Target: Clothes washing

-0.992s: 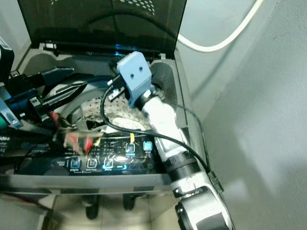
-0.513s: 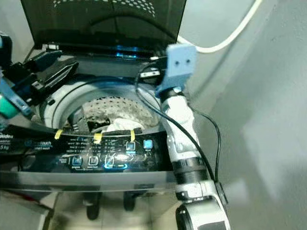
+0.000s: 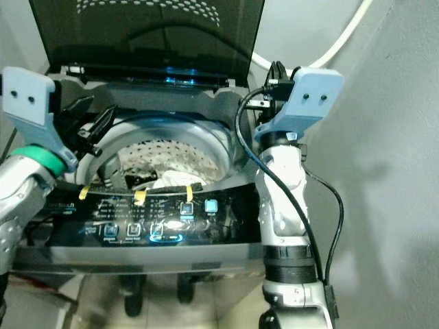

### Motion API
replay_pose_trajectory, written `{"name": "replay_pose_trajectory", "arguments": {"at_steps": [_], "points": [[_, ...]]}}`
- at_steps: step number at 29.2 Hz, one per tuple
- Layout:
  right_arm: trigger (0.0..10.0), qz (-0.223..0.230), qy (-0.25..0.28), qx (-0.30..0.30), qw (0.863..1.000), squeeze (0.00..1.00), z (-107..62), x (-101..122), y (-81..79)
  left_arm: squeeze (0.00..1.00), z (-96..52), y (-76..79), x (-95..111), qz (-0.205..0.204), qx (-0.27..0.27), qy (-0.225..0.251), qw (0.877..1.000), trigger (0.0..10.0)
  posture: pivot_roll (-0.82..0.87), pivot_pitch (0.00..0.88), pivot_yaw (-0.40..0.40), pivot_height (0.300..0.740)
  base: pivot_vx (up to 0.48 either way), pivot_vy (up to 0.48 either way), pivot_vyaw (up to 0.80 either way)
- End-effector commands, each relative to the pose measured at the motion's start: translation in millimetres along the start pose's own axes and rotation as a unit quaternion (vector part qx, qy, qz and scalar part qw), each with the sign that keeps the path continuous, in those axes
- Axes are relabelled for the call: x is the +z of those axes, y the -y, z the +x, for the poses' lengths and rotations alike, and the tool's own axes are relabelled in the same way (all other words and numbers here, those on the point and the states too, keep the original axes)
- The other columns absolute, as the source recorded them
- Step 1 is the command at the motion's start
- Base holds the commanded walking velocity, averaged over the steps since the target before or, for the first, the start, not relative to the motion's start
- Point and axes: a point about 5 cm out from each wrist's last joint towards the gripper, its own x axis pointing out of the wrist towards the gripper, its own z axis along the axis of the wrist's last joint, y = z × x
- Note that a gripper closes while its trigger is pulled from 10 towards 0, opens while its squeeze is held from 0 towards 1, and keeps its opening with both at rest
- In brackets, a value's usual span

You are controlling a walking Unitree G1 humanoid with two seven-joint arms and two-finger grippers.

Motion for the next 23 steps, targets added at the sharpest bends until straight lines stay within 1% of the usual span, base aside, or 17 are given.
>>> {"name": "replay_pose_trajectory", "arguments": {"at_steps": [1, 4, 8, 11, 12, 13, 14, 16, 23], "points": [[10.0, 0.001, 0.013, 0.013, 1.0, 0.0, -2.5, 3.3, -5.2, 0.0, 1.7, 2.6, -4.4, 0.008, 0.001, 0.0, 1.0, 10.0, 0.17, 0.0, 0.012, 0.74, 0.0, 0.0, 0.0], [10.0, 0.007, 0.003, 0.031, 0.999, 0.0, -5.3, -2.1, -9.0, 0.0, 3.0, 4.4, -6.1, 0.005, 0.001, 0.002, 1.0, 10.0, 0.16, 0.0, 0.011, 0.74, 0.0, 0.0, 0.0], [10.0, 0.012, -0.046, 0.071, 0.996, 0.0, -12.6, -17.7, -11.6, 0.0, 7.1, 9.1, -7.7, 0.006, 0.004, 0.014, 1.0, 10.0, 0.16, 0.0, 0.002, 0.74, 0.0, 0.0, 0.0], [10.0, 0.017, -0.059, 0.088, 0.994, 0.0, -14.6, -22.5, -13.2, 0.0, 6.9, 9.0, -7.4, 0.009, 0.005, 0.017, 1.0, 10.0, 0.16, 0.0, -0.003, 0.74, 0.0, 0.0, 0.0], [10.0, 0.025, -0.069, 0.106, 0.992, 0.0, -16.6, -26.1, -15.3, 0.0, 6.4, 8.5, -7.2, 0.01, 0.007, 0.02, 1.0, 10.0, 0.16, 0.0, -0.011, 0.74, 0.0, 0.0, 0.0], [10.0, 0.025, -0.069, 0.106, 0.992, 0.0, -16.6, -26.1, -15.3, 0.0, 6.4, 8.5, -7.2, 0.01, 0.007, 0.02, 1.0, 10.0, 0.16, 0.0, -0.011, 0.74, 0.0, 0.0, 0.0], [10.0, 0.032, -0.079, 0.13, 0.988, 0.0, -20.2, -30.0, -19.2, 0.0, 5.1, 6.3, -7.8, 0.011, 0.014, 0.022, 1.0, 10.0, 0.17, 0.0, -0.02, 0.74, 0.0, 0.0, 0.0], [10.0, 0.04, -0.089, 0.157, 0.983, 0.0, -24.7, -34.1, -23.8, 0.0, 3.1, 3.4, -9.2, 0.014, 0.025, 0.024, 0.999, 10.0, 0.17, 0.0, -0.03, 0.74, 0.0, 0.0, 0.0], [10.0, 0.049, -0.102, 0.173, 0.978, 0.0, -28.9, -39.7, -28.6, 0.0, 0.8, 2.0, -12.6, 0.016, 0.04, 0.024, 0.999, 10.0, 0.18, 0.0, -0.048, 0.74, 0.0, 0.0, 0.0]]}}
